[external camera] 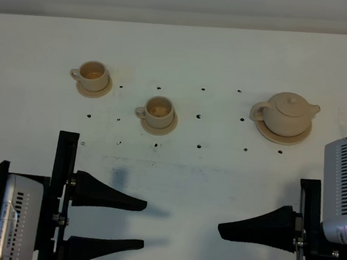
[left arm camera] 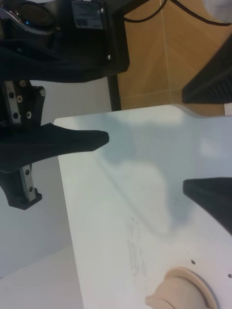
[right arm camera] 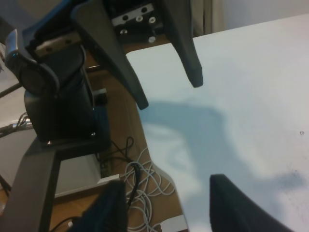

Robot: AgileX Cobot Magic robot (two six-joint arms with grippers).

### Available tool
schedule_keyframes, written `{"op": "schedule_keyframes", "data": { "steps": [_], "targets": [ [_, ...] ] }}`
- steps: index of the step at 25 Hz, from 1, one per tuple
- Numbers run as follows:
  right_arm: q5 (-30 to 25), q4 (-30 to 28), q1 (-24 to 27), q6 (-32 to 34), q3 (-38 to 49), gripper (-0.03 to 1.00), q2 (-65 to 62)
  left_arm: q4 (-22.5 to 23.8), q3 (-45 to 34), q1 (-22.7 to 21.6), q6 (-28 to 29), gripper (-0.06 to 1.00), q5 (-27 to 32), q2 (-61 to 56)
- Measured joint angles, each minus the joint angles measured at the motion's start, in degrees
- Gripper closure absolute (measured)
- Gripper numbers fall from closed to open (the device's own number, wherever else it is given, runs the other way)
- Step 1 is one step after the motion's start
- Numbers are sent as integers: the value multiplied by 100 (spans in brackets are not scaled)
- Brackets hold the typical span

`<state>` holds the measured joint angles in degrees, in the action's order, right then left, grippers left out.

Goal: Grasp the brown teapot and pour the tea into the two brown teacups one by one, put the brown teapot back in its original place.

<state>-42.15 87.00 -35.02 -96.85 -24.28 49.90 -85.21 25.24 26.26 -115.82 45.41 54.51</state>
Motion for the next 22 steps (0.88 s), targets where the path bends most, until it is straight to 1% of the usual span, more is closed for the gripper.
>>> {"op": "schedule_keyframes", "data": {
  "steps": [9, 11, 13, 14, 16, 19, 20, 22],
  "targets": [
    [0, 26, 0, 0, 0, 56, 0, 0, 0, 0, 8, 60, -6, 0],
    [77, 82, 0, 89, 0, 56, 0, 0, 0, 0, 139, 60, -87, 0],
    [274, 85, 5, 370, 0, 56, 0, 6, 0, 0, 653, 60, -372, 0],
    [392, 48, 28, 550, 0, 56, -19, 55, 18, 0, 908, 60, -636, 0],
    [590, -214, 161, 894, -25, 56, -131, 334, 98, 0, 1498, 60, -1071, 0],
    [915, -777, 602, 1580, -152, 56, -426, 1022, 215, 0, 2328, 60, -1520, -15],
    [989, -988, 748, 1796, -170, 56, -528, 1281, 246, 0, 2669, 60, -1708, -41],
    [1092, -1360, 1041, 2307, -182, 56, -685, 1725, 285, 0, 3153, 60, -2109, -145]
  ]
}}
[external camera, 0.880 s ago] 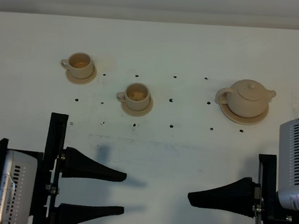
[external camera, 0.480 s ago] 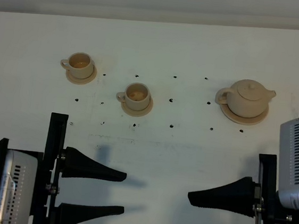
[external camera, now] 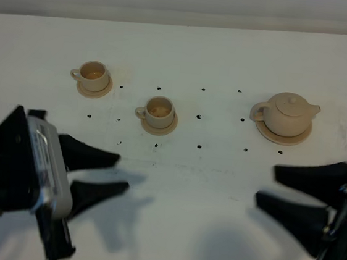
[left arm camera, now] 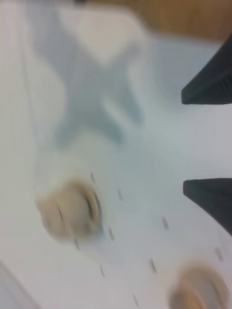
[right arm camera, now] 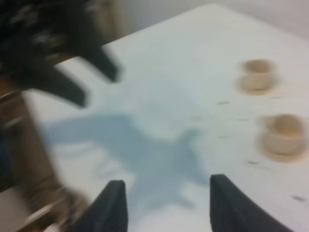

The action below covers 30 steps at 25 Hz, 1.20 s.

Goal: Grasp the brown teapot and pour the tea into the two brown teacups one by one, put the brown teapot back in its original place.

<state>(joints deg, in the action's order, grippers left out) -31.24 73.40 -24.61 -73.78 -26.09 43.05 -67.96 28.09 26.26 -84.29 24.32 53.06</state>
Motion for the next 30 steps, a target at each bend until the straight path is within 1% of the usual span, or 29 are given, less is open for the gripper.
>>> {"op": "schedule_keyframes", "data": {
  "steps": [3, 5, 6, 8, 10, 12, 13, 17, 19, 21, 22, 24, 25, 27, 30],
  "targets": [
    [52, -609, 329, 685, -6, 56, -147, 566, 46, -190, 817, 60, -620, -241],
    [88, -1101, 515, 1176, -57, 56, -232, 932, 108, -541, 1428, 60, -818, -446],
    [101, -1355, 603, 1450, -87, 56, -281, 1076, 121, -727, 1658, 60, -845, -532],
    [167, -1828, 748, 1975, -160, 56, -351, 1505, 162, -1225, 2192, 60, -819, -749],
    [247, -2274, 805, 2402, -205, 56, -406, 1851, 232, -1668, 2627, 60, -728, -931],
    [301, -2726, 805, 2802, -235, 56, -411, 2350, 303, -2080, 3177, 60, -585, -1193],
    [315, -2952, 805, 3025, -236, 56, -411, 2563, 309, -2230, 3477, 60, -501, -1300],
    [442, -3784, 805, 3926, -255, 56, -414, 3667, 314, -2777, 4783, 60, -88, -1811],
    [413, -4217, 805, 4344, -335, 56, -414, 4405, 320, -2896, 5622, 60, 159, -2104],
    [363, -4645, 805, 4782, -422, 56, -414, 5022, 324, -2929, 6338, 60, 455, -2361],
    [343, -4858, 805, 4992, -456, 56, -414, 5471, 324, -2929, 6775, 60, 646, -2541],
    [314, -5151, 805, 5303, -480, 56, -414, 6075, 331, -2929, 7521, 60, 1186, -2793],
    [315, -5215, 805, 5413, -487, 56, -414, 6413, 331, -2929, 7795, 60, 1445, -2969],
    [301, -5289, 805, 5497, -489, 56, -426, 6701, 331, -2929, 8095, 60, 1852, -3276],
    [290, -5302, 805, 5537, -489, 56, -522, 6746, 331, -2929, 8224, 60, 2474, -3821]
  ]
}}
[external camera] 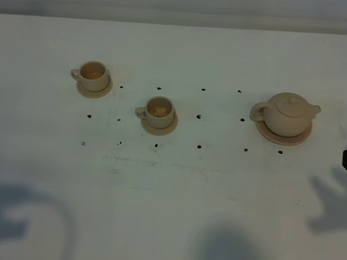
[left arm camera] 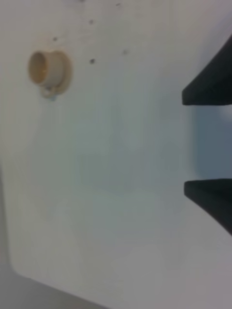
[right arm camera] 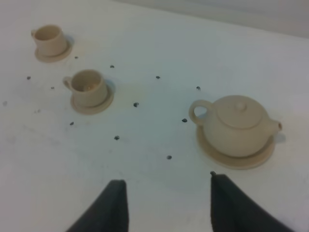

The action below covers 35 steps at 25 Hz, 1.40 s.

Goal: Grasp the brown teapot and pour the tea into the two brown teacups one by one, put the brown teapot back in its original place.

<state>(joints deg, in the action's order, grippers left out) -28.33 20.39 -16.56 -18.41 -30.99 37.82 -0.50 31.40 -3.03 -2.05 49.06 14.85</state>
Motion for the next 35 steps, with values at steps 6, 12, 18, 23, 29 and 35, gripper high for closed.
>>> {"op": "schedule_keyframes", "data": {
  "steps": [6, 12, 18, 23, 29, 35],
  "targets": [
    [-12, -4, 0, 17, 0, 56, -209, -244, 0, 0, 171, 60, 824, -1113],
    [-36, -19, 0, 100, 0, 56, -236, -50, 1, 0, 306, 61, 1256, -1515],
    [-26, -65, 0, 164, -5, 56, -236, -279, -482, 0, 307, 63, 1193, -1521],
    [63, -166, 0, 172, -83, 56, -149, -284, -498, 0, 296, 63, 1188, -1521],
    [108, -517, 0, 295, -492, 56, 503, -284, -498, 0, 296, 63, 1184, -1521],
    [212, -557, 0, 313, -700, 56, 1234, -284, -498, 0, 296, 63, 1184, -1521]
  ]
}}
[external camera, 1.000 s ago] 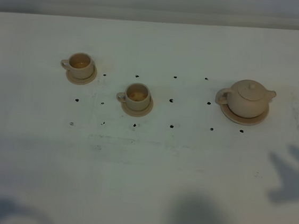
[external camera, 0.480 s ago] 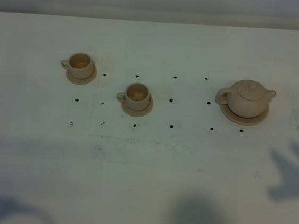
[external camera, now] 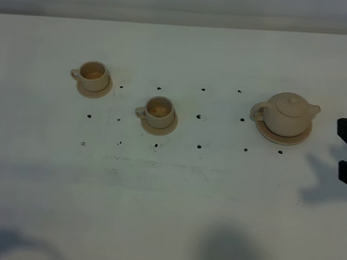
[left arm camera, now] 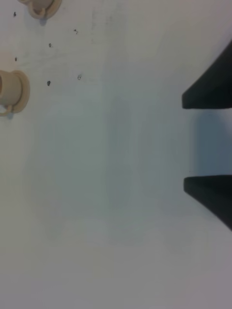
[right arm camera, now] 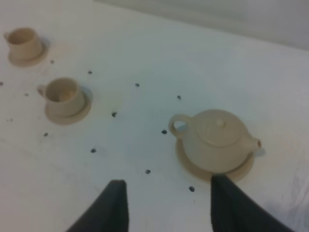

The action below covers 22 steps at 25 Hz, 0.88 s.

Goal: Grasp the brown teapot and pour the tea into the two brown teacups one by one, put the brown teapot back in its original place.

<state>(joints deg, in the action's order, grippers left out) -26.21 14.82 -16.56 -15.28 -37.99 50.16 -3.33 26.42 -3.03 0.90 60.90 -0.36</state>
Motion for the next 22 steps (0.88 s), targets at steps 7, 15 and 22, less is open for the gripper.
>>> {"op": "schedule_keyframes", "data": {
  "steps": [7, 15, 22],
  "targets": [
    [167, 108, 0, -53, -4, 56, 542, 0, 0, 0, 0, 63, -6, 0],
    [196, 340, 0, -59, -50, 56, 553, 145, 0, 0, 117, 63, -6, 0],
    [263, 523, 0, -59, -51, 58, 553, 456, 0, 0, 236, 63, -6, 0]
  ]
}}
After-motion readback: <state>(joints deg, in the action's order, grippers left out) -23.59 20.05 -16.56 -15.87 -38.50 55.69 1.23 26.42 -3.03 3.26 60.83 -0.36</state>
